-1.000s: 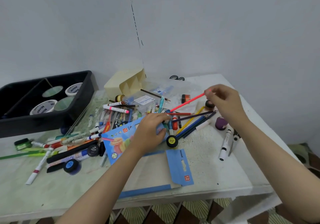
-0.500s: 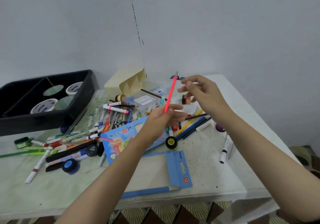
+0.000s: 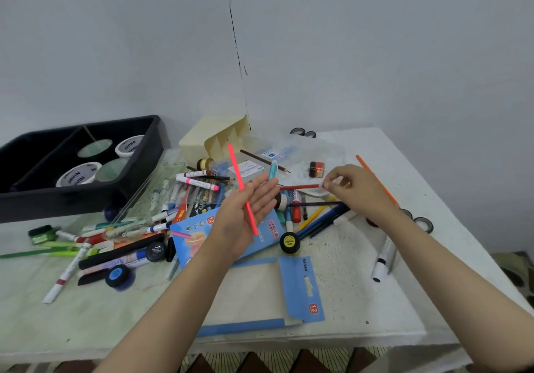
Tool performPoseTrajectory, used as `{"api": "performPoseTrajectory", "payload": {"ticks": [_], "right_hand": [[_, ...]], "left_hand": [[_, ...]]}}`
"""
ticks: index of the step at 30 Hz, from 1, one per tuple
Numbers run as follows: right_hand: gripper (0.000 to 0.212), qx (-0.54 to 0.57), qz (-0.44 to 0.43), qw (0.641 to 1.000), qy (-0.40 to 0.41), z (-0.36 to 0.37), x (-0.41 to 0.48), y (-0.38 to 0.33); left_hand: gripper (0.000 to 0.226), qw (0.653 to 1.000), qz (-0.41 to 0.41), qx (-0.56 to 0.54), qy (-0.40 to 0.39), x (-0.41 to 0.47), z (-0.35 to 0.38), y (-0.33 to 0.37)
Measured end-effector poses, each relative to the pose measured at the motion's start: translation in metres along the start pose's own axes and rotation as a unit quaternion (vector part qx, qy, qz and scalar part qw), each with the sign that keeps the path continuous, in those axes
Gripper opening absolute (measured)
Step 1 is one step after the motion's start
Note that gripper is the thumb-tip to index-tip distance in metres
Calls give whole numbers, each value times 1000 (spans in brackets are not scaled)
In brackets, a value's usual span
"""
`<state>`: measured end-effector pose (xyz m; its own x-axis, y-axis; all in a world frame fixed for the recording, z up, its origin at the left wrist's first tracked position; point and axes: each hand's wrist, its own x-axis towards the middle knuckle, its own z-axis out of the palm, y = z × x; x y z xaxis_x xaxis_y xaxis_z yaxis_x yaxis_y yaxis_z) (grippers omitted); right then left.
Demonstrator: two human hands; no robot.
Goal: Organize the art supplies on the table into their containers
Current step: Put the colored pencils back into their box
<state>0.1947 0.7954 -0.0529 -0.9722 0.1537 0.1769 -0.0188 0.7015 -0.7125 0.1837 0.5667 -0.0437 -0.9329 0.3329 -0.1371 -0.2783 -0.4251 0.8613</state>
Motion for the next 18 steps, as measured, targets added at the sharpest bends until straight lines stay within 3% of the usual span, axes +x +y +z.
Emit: {"api": "performPoseTrajectory", "payload": {"ticks": [4,7,9,15,18], "right_hand": [[16,133,-28,987,86,-14,2,-25],[19,288,-65,943,153,-28,-1,-55],[19,324,-88,926,169,-36,-2,-73],[17,255,-61,964,32,-26,5,-101],[14,223,-47,973,17,-11,10,-99]], "left_hand": [[33,999,16,38,21,1,-4,-1],[32,998,13,48,25,1,-4,1],[33,998,5,56,13,1,-4,1],[47,991,-61,63,-98,-6,8,3],[46,983,-93,67,-144,-12,15,2]]}}
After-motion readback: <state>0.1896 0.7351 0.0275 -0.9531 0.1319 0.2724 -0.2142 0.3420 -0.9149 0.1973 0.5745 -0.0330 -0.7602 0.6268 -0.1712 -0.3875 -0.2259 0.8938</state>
